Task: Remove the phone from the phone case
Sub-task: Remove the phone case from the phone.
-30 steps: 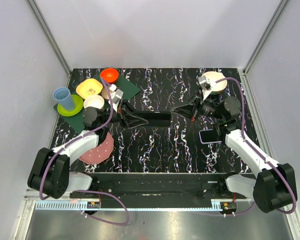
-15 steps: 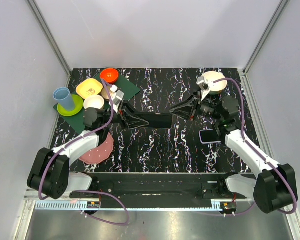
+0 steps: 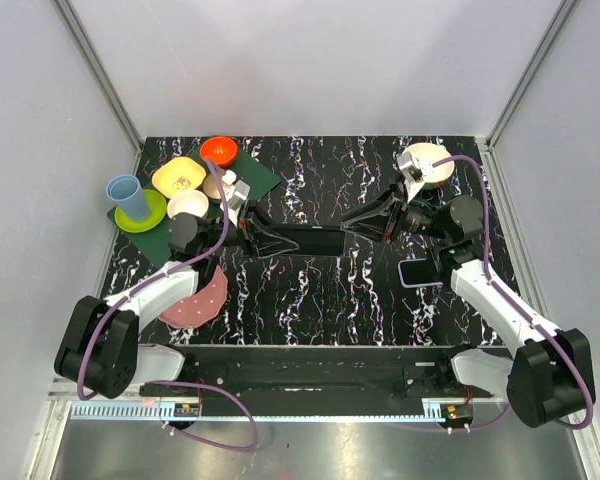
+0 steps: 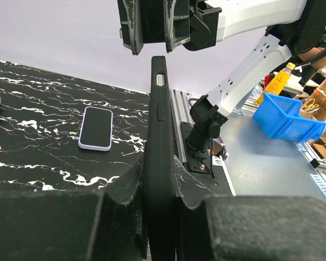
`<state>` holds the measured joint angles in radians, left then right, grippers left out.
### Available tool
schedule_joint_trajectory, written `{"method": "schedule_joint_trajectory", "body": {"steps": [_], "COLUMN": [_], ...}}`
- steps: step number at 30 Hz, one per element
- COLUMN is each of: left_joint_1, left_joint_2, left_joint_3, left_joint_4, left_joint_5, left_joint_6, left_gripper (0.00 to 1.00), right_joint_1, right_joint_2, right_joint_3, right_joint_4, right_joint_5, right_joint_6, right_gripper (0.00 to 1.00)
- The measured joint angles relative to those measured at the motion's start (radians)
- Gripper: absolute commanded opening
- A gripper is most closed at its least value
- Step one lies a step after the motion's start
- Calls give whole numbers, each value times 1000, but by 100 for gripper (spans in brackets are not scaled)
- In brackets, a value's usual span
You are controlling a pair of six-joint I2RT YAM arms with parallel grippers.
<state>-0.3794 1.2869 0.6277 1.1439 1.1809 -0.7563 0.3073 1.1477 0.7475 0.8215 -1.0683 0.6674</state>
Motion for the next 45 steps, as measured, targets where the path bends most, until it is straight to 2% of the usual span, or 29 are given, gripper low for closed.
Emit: {"method": "schedule_joint_trajectory", "body": {"steps": [7, 16, 24, 31, 37, 45], "left_joint_1": [1, 8, 14, 14, 14, 14], "left_joint_2": [0, -1, -3, -3, -3, -7], "left_joint_3": [0, 0, 0, 0, 0, 0], "left_joint_4": [0, 26, 38, 62, 80, 85], "left_joint_5": [0, 0, 0, 1, 2, 2], "left_joint_6": [0, -19, -30, -39, -61, -77], "left_gripper": [0, 0, 0, 0, 0, 0], "right_joint_1": [6, 7, 8, 8, 8, 6], "right_joint_2": [15, 15, 15, 15, 24, 36], "right_joint_3": [0, 0, 0, 0, 0, 0], "right_joint_4": [-14, -35, -33, 2, 24, 45], "right_joint_5": [-35, -52, -59, -59, -51, -40], "right_joint_6": [-31, -45, -40, 21, 97, 216], "right_gripper": [27, 31, 21, 14, 14, 4]}}
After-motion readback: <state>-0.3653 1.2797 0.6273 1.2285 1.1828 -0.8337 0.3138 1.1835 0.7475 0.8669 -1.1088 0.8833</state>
